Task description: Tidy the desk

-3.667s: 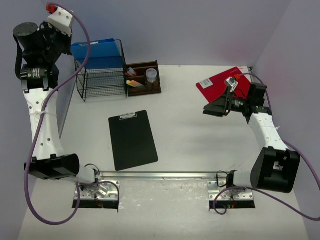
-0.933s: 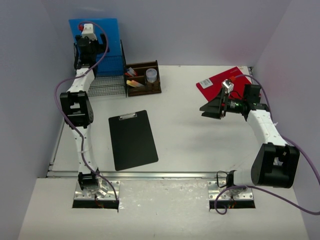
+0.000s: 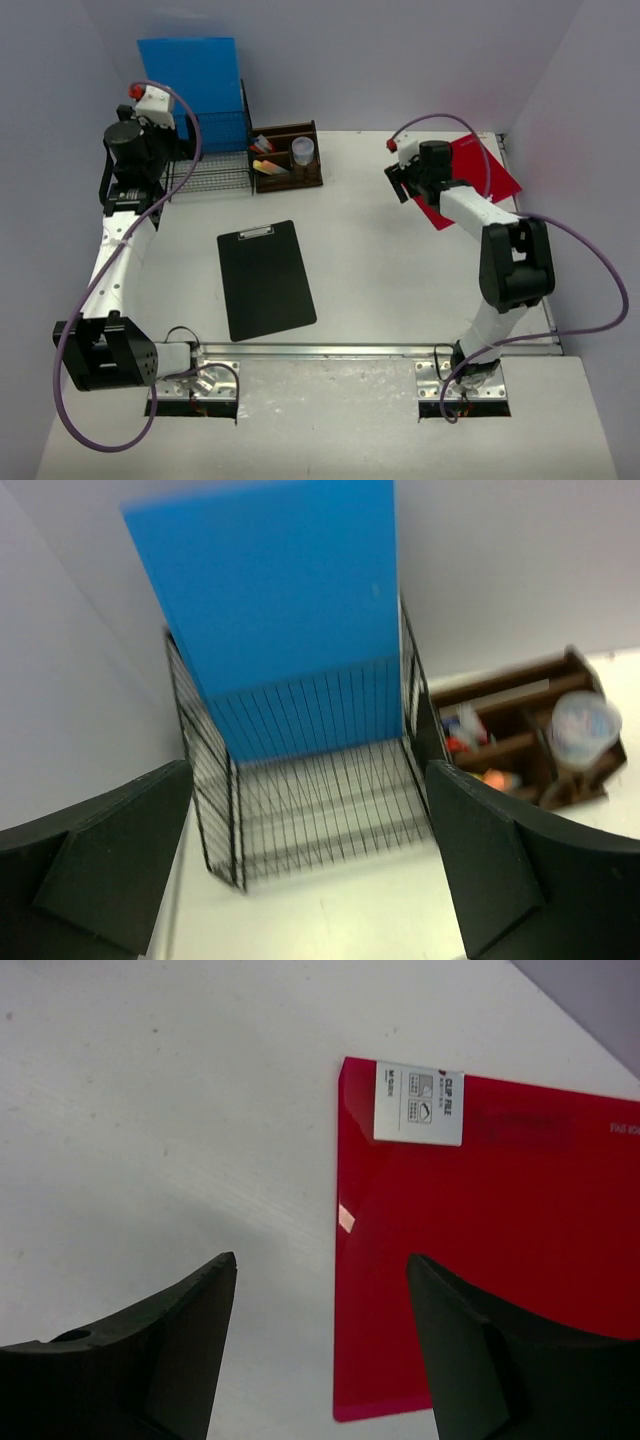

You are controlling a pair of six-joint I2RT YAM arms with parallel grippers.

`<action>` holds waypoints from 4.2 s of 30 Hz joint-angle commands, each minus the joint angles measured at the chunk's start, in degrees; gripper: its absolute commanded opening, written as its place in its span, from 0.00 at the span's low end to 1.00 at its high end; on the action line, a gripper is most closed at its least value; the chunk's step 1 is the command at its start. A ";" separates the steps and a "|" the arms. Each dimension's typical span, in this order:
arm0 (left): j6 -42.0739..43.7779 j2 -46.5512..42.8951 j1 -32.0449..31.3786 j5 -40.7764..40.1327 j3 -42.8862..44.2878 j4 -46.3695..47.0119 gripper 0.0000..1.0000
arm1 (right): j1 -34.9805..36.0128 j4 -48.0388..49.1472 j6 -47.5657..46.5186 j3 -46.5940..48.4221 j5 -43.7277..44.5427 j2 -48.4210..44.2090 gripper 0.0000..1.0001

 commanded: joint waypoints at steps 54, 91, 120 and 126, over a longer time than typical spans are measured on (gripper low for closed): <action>-11.71 1.44 1.54 2.57 -4.60 2.31 1.00 | 10.86 45.80 -51.58 14.88 39.94 43.45 0.15; -11.94 3.77 0.61 18.08 1.01 -6.45 1.00 | 45.74 -9.61 -0.50 -21.19 14.35 -10.20 0.03; -29.82 31.62 -32.51 24.63 0.39 -1.53 0.87 | -13.66 -29.84 28.04 -14.57 -23.56 -18.71 0.55; -33.46 41.31 -34.07 26.56 5.26 3.21 0.85 | -18.40 -30.76 28.80 -12.76 -21.09 -11.07 0.55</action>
